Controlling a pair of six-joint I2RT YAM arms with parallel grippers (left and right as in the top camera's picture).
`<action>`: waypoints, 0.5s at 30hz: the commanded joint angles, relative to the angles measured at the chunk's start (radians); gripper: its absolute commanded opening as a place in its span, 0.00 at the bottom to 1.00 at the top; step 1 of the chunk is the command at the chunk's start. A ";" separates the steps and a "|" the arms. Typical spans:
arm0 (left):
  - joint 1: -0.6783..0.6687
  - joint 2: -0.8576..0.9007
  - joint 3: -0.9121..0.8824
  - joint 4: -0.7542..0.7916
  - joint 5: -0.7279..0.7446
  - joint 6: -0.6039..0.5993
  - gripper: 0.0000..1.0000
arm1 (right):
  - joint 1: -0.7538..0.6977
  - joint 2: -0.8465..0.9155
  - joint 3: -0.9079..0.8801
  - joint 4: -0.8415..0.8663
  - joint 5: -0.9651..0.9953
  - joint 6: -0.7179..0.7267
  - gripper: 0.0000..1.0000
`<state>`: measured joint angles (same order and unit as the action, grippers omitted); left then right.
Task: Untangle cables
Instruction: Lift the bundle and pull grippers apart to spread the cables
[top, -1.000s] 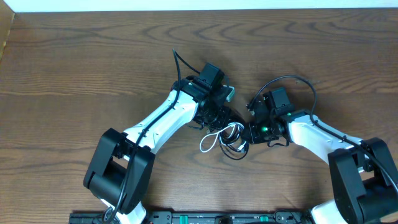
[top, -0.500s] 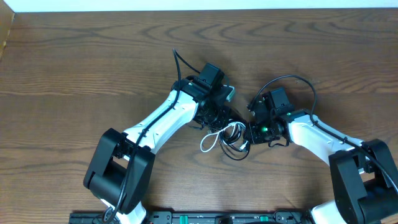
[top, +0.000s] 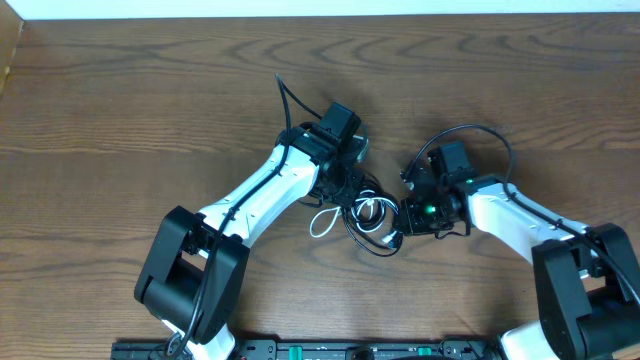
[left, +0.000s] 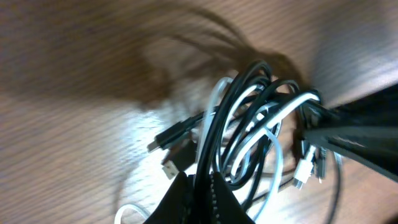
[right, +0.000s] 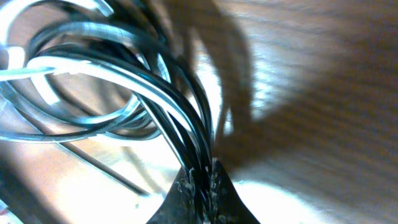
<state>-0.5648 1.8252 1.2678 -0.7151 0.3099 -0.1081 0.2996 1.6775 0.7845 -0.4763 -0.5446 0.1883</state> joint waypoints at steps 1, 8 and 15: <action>0.003 -0.015 -0.007 -0.007 -0.068 -0.002 0.08 | -0.061 -0.069 0.022 -0.003 -0.213 -0.036 0.01; 0.008 -0.015 -0.007 -0.048 -0.092 -0.002 0.07 | -0.204 -0.261 0.028 0.015 -0.273 -0.037 0.01; 0.105 -0.056 -0.007 -0.137 -0.101 -0.002 0.08 | -0.328 -0.373 0.027 -0.020 -0.055 0.007 0.01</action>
<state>-0.5182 1.8187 1.2678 -0.8284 0.2535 -0.1089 0.0193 1.3392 0.7902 -0.4835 -0.7567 0.1734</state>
